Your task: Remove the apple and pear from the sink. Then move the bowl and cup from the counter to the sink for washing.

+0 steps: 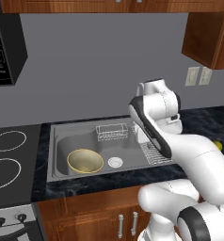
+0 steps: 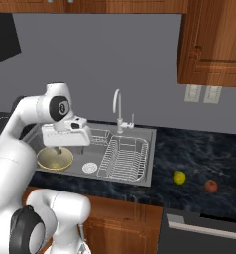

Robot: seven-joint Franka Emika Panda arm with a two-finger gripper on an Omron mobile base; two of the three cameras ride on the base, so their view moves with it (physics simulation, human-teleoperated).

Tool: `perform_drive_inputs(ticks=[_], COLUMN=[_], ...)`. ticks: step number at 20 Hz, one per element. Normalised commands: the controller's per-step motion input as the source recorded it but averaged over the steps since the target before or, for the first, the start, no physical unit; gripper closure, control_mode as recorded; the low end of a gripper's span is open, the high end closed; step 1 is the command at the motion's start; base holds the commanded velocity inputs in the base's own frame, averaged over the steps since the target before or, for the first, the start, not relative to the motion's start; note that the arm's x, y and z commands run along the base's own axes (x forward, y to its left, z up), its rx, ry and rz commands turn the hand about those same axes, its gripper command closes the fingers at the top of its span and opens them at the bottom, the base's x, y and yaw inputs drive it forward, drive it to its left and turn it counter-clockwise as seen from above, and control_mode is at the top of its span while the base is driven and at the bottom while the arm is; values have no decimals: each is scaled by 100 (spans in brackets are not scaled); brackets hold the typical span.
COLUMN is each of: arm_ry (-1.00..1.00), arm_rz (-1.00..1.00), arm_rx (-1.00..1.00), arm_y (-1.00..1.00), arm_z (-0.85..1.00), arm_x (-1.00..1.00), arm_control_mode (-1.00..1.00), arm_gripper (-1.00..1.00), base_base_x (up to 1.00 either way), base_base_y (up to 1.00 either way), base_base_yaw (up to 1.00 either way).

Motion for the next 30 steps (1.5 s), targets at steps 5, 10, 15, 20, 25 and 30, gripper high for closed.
perform_drive_inputs(ticks=[5, 10, 15, 20, 25, 30], arm_ry=[-1, 0, 0, -1, -3, -2], arm_rz=[-9, -10, -7, -2, 0, 0], arm_rx=[-5, -8, -6, -2, 0, 0], arm_y=[-33, -34, -39, -40, -44, -47], arm_z=[10, 16, 13, 11, 9, 9], arm_x=[-3, 0, -1, -2, -9, -10], arm_control_mode=[-100, -100, -100, -100, -100, -100], arm_gripper=[-100, -100, -100, -100, -100, -100], base_base_x=[0, 0, 0, 0, 0, 0], base_base_y=[0, 0, 0, 0, 0, 0], base_base_yaw=[0, 0, 0, 0, 0, 0])
